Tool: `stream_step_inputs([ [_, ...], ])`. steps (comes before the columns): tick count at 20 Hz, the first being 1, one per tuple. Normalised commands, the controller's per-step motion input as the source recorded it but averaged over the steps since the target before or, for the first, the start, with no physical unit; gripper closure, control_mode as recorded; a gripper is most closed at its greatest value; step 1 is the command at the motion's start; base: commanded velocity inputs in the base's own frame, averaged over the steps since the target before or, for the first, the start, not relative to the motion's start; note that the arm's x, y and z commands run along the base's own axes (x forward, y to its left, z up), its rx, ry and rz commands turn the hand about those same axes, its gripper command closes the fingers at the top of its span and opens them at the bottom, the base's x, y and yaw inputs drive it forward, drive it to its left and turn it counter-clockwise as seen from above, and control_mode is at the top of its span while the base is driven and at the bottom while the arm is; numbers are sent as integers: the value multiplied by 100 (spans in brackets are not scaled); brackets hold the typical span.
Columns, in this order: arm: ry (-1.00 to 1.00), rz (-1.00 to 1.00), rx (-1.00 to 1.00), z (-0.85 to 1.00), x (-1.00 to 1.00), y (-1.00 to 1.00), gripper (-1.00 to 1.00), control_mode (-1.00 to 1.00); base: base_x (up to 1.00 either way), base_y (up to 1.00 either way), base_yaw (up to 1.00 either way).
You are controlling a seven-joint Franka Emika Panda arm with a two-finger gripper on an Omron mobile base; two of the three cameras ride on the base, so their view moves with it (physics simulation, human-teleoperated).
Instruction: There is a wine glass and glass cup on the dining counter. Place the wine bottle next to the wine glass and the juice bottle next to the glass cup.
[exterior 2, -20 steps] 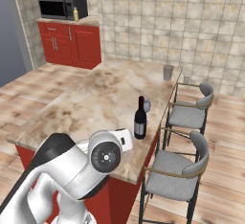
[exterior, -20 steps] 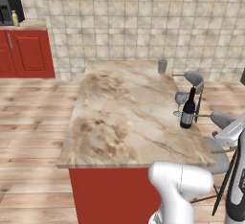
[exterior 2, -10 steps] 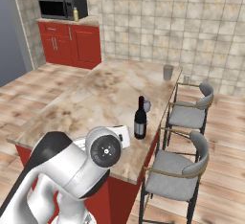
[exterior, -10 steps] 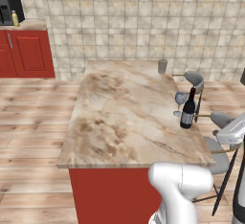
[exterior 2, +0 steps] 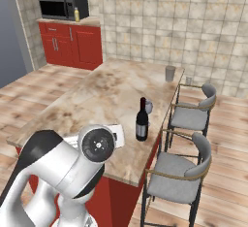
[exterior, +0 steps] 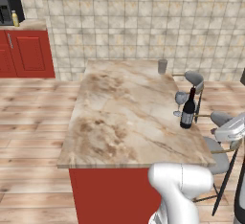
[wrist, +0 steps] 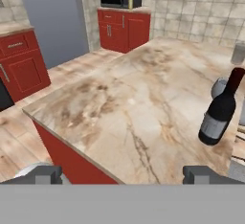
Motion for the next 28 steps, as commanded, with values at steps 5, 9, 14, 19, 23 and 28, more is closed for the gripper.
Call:
stream_step_inputs([
  [5, 0, -8, 0, 0, -3, 30, -100, -100, 0, 0, 0],
  [9, 0, -10, 0, 0, 1, 25, -100, -100, 0, 0, 0],
  [14, 0, -8, 0, 0, 3, 15, -100, -100, 0, 0, 0],
  [19, 0, 0, 0, 0, 0, 0, -100, -100, 0, 0, 0],
  [23, 0, 0, 0, 0, 0, 0, -100, -100, 0, 0, 0],
  [28, 0, 0, 0, 0, 0, 0, -100, -100, 0, 0, 0],
])
